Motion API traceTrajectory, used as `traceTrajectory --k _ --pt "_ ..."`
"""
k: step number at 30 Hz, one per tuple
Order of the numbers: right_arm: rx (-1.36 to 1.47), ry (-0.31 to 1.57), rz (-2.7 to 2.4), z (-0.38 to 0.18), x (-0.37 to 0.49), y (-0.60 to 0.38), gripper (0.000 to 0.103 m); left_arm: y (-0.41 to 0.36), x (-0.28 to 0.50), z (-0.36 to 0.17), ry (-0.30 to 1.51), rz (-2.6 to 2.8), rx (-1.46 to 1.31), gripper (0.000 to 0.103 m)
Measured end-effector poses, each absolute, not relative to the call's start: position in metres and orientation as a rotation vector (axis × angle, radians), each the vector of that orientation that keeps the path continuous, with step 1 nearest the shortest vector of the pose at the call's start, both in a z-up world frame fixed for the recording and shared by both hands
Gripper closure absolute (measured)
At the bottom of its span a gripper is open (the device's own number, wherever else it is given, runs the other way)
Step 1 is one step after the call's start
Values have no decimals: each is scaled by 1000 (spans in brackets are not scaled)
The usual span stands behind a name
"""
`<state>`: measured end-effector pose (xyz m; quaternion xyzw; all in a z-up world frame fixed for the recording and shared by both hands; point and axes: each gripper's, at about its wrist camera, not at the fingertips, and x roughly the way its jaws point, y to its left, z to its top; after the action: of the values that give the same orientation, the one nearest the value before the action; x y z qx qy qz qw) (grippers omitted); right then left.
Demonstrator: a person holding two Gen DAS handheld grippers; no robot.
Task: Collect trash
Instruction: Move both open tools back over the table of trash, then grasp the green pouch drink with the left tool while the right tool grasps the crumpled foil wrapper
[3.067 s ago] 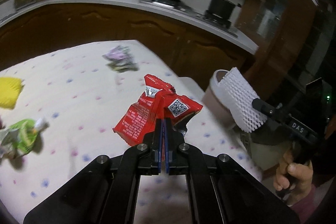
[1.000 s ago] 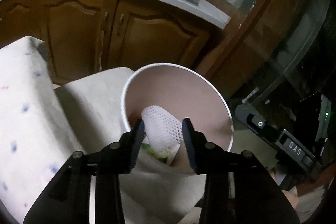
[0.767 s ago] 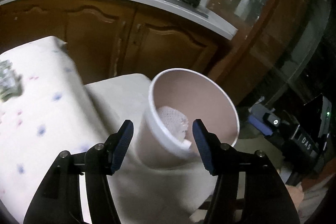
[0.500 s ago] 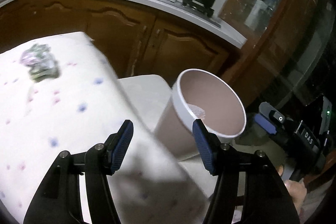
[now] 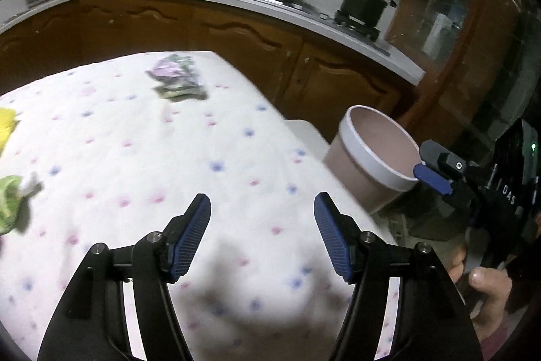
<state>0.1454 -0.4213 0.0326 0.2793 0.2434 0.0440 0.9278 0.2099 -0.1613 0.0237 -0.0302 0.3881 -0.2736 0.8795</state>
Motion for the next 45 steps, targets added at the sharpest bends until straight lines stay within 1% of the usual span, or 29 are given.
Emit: traceTrajectory --k 5,15,26,35,41,45 --pt "518 532 147 34 154 -384 14 -124 199 25 793 -542 -56 35" --pt "431 570 242 36 167 -320 13 -41 198 19 795 -425 -95 34" --pt "364 605 319 41 198 -274 13 29 200 28 764 -317 -88 34" --pt "310 623 336 45 229 -261 13 74 216 40 728 -242 31 34" --pt "304 628 340 46 255 -264 13 78 240 40 757 -283 168 34" --pt "291 638 336 45 278 -267 13 77 259 27 820 -290 244 34"
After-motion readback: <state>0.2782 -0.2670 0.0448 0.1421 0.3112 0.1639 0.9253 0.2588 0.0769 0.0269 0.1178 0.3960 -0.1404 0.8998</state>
